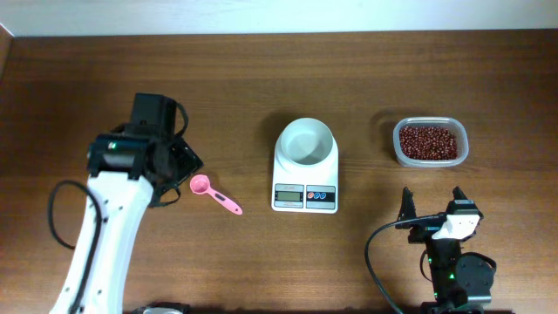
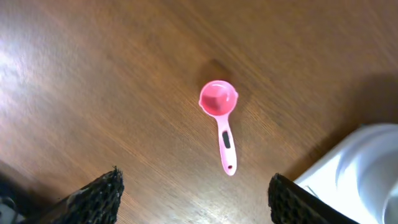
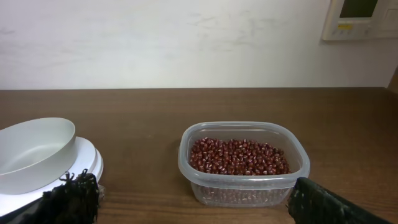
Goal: Scoop and weigh 50g on scale
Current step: 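Open the left gripper and move it over the pink scoop, then lower the left gripper and grasp the pink scoop's handle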
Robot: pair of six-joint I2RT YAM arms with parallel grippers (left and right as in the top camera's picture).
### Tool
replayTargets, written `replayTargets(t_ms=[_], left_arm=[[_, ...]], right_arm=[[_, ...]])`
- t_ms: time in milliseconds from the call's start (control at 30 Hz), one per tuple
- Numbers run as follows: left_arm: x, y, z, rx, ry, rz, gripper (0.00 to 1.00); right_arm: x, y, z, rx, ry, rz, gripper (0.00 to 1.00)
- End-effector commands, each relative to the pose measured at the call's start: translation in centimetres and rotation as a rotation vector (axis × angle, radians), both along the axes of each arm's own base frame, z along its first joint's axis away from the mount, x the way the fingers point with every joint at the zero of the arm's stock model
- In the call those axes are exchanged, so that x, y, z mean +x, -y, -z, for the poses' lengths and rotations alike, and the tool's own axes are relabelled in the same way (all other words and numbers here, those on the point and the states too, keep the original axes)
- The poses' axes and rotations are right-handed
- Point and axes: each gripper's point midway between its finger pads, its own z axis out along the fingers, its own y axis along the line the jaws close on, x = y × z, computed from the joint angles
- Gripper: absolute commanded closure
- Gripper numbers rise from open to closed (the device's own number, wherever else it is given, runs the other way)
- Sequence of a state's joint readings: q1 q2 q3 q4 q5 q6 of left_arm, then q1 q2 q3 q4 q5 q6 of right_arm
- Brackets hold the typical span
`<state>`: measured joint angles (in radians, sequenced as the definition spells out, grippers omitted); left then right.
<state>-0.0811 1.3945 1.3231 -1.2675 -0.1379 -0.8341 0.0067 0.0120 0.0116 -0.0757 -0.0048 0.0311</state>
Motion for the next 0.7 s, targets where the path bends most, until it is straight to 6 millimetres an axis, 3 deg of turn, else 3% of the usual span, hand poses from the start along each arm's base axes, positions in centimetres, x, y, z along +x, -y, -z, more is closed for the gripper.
replayTargets(t_ms=[0,200,533,667], left_arm=[[0.6,-0.5,1.8,0.01,-0.051,-0.102,0.3],[1.0,-0.1,5.5,0.009,-0.188,-0.105,0.46],[1.0,0.4,9.9,-0.018,-0.282,-0.19,0.42],[0.6,1.0,12.5,-0.058,-0.278,-0.188,0.46]], right_arm=[[0.0,-0.3,0.3,0.011,-0.006,-0.016,0.01],[0.0,-0.3,0.3,0.011,-0.006,-0.016,0.01],[0.0,-0.3,0.3,0.011,-0.006,-0.016,0.01],[0.0,-0.3,0.3,0.011,-0.006,-0.016,0.01]])
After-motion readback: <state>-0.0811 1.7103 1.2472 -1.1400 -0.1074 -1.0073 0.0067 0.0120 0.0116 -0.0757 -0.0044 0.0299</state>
